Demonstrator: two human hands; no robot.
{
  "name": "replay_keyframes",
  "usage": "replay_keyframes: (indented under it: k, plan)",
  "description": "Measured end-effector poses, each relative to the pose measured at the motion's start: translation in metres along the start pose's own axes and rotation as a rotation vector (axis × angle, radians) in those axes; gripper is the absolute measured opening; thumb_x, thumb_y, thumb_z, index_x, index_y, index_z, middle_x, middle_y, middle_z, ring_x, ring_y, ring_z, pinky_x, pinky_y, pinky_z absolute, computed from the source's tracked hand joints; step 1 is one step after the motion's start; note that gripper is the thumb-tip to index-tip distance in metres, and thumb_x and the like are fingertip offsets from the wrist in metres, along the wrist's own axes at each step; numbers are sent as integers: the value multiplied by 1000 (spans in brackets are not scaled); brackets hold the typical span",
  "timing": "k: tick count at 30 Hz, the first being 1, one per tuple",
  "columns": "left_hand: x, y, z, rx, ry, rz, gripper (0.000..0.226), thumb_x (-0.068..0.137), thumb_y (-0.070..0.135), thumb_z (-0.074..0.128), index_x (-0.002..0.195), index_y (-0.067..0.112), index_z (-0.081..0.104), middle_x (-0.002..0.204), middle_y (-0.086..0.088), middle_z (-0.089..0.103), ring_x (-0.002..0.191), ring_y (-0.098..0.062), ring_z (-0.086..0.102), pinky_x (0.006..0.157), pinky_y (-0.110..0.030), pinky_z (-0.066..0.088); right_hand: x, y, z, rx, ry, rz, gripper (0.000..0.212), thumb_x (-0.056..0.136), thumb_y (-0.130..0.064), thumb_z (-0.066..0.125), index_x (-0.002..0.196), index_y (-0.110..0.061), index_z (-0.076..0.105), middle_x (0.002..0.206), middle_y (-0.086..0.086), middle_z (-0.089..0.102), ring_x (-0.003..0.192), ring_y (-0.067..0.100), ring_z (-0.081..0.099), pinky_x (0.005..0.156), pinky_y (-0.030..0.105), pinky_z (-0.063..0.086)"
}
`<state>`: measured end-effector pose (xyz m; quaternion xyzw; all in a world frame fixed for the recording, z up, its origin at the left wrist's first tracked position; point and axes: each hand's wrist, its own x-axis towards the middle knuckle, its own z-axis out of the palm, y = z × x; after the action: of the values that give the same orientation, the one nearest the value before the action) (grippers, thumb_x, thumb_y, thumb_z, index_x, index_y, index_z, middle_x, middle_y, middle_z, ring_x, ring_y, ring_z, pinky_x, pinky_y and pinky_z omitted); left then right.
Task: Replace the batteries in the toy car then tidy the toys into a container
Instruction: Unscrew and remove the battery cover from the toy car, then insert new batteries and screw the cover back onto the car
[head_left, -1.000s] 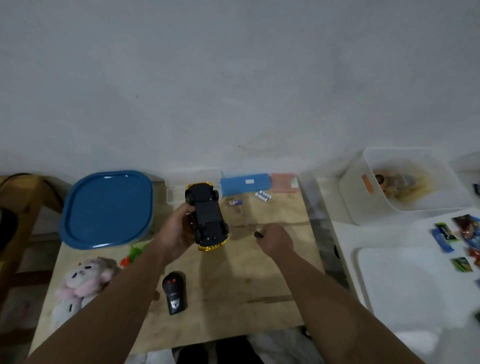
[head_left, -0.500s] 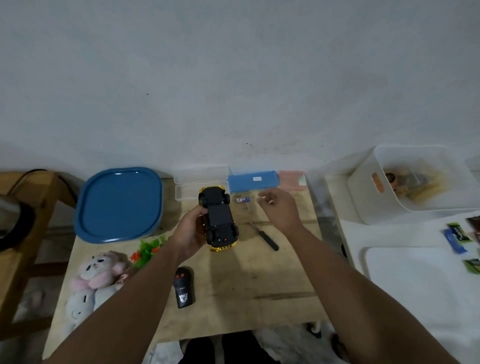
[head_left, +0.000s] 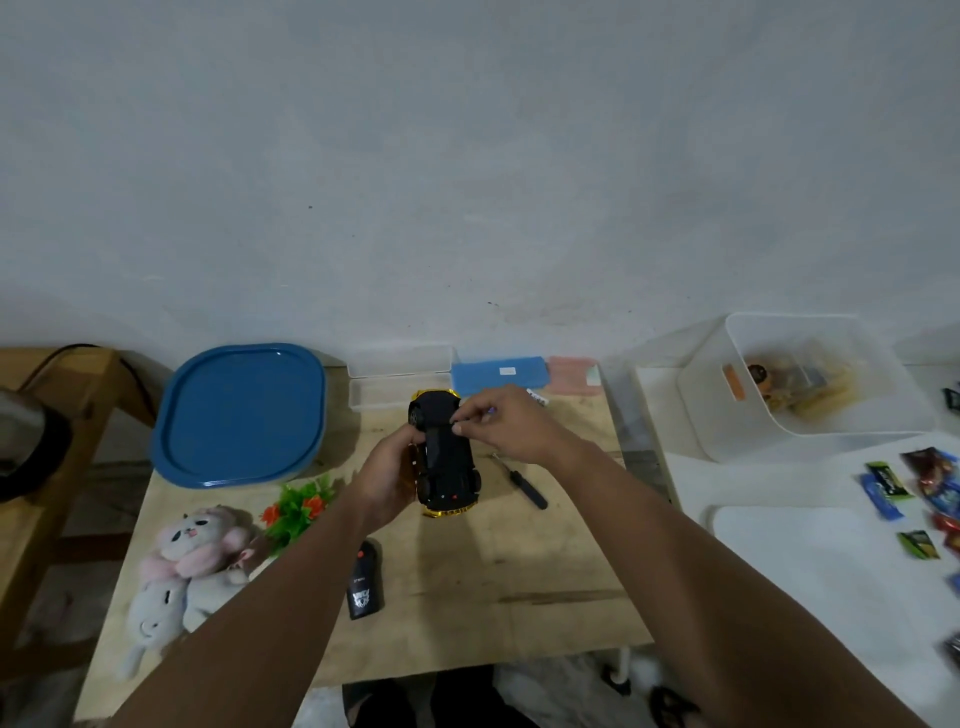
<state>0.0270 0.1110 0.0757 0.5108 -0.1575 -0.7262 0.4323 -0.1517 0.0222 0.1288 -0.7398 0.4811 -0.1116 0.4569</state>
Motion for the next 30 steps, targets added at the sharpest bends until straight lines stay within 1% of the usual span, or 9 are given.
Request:
replay_keyframes:
  k: [5,9,12,15,18,22,24,27,30]
  plan:
    - [0,-2,-4,-23,40,-24,67,72,35,65,131,3,66,120,-22,66,109,-38,65,96,-50,52,-5,-5,-10,165,-29,35,9,88,-19,77,96,-18,81,92,-8,77,79,-2,65,67,14,47]
    - [2,-5,-13,-69,79,-33,67,73,29,65,135,7,63,134,-25,66,118,-41,66,97,-51,55,-6,1,-28,372,125,114,13,89,-15,76,100,-10,78,73,-13,74,53,-3,56,52,15,43]
    - [2,-6,-23,-107,112,-38,67,75,26,66,139,6,60,138,-26,63,115,-41,66,97,-52,55,-7,25,-32,372,223,206,15,88,-18,77,102,-13,80,75,-9,74,52,3,51,52,20,43]
    - [3,-10,-32,-120,106,-46,57,84,24,61,138,5,60,137,-26,64,110,-37,69,87,-47,61,-8,55,-15,379,238,303,13,87,-3,75,99,-3,78,71,-6,71,52,2,55,47,13,43]
    - [6,-14,-39,-120,112,-65,63,75,27,64,135,6,63,139,-26,63,112,-38,68,91,-49,60,-8,88,15,310,164,386,9,86,2,74,93,0,78,60,-11,69,47,-2,57,45,12,42]
    - [14,-19,-51,-117,113,-70,66,76,28,65,138,6,62,141,-27,61,116,-39,67,89,-48,61,-1,120,55,174,41,398,10,85,1,75,94,1,79,70,-7,68,54,-5,59,55,9,44]
    - [16,-22,-54,-115,112,-76,67,76,28,64,139,7,61,141,-27,61,118,-41,66,90,-48,61,5,130,71,132,-6,414,11,86,3,72,95,3,78,67,-5,65,49,-5,57,59,17,48]
    - [18,-23,-56,-123,110,-88,67,76,28,64,139,6,61,143,-28,59,126,-46,62,103,-55,54,15,136,85,98,-79,415,9,87,4,67,87,2,76,69,6,67,55,12,60,64,34,54]
    - [18,-22,-56,-119,107,-75,65,77,28,64,137,5,62,142,-30,59,116,-41,67,96,-50,58,21,134,90,14,-109,398,19,88,1,65,79,-12,76,62,-1,64,48,7,57,59,26,50]
